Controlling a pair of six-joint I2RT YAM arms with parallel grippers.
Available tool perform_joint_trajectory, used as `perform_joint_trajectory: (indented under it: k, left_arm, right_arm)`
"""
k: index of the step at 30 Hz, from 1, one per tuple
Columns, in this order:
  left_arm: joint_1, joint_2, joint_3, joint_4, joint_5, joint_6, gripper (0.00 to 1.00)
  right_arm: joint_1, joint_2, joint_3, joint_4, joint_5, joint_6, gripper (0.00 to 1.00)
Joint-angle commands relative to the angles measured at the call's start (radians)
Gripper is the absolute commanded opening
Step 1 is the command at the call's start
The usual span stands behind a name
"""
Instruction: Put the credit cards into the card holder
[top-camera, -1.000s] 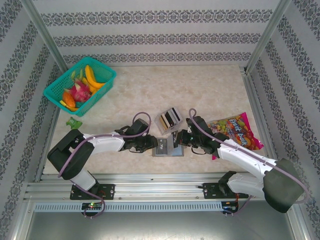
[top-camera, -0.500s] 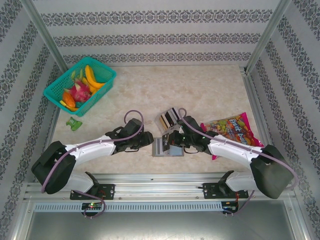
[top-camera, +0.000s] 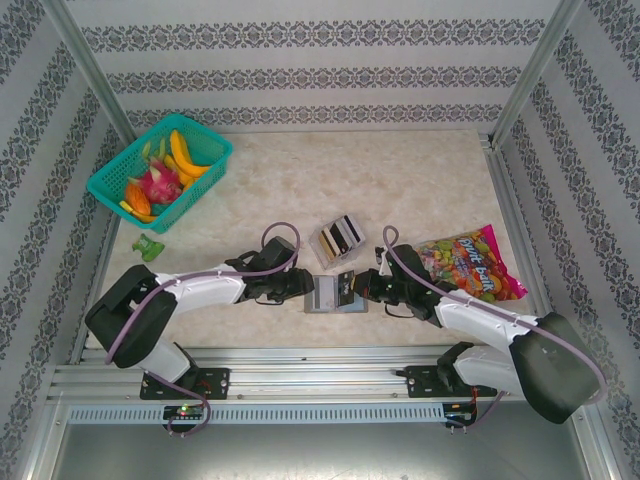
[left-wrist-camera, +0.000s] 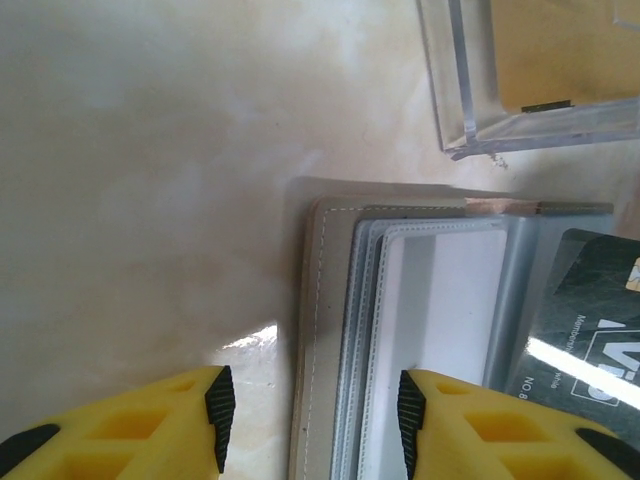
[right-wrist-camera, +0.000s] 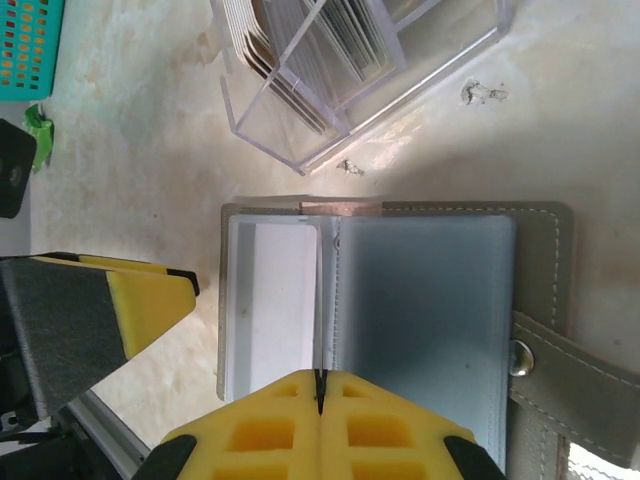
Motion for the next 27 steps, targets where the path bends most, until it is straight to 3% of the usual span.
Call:
perform_joint_trajectory:
  k: [1, 13, 27]
  left_arm:
    - [-0.022, 0.022, 0.030, 0.008, 0.019, 0.027, 0.49]
    - [-0.029, 0.069, 0.046, 0.010, 0.034, 0.027, 0.44]
    - [-0.042, 0.107, 0.038, 0.016, 0.027, 0.021, 0.24]
  right_arm:
    - [0.014, 0.011, -0.013, 0.105, -0.024, 0.010, 0.00]
    - [0.055, 0.112, -0.012, 0.126, 0.024, 0.007, 0.00]
    - [0.107, 0.193, 0.005, 0.158, 0.068, 0.068, 0.00]
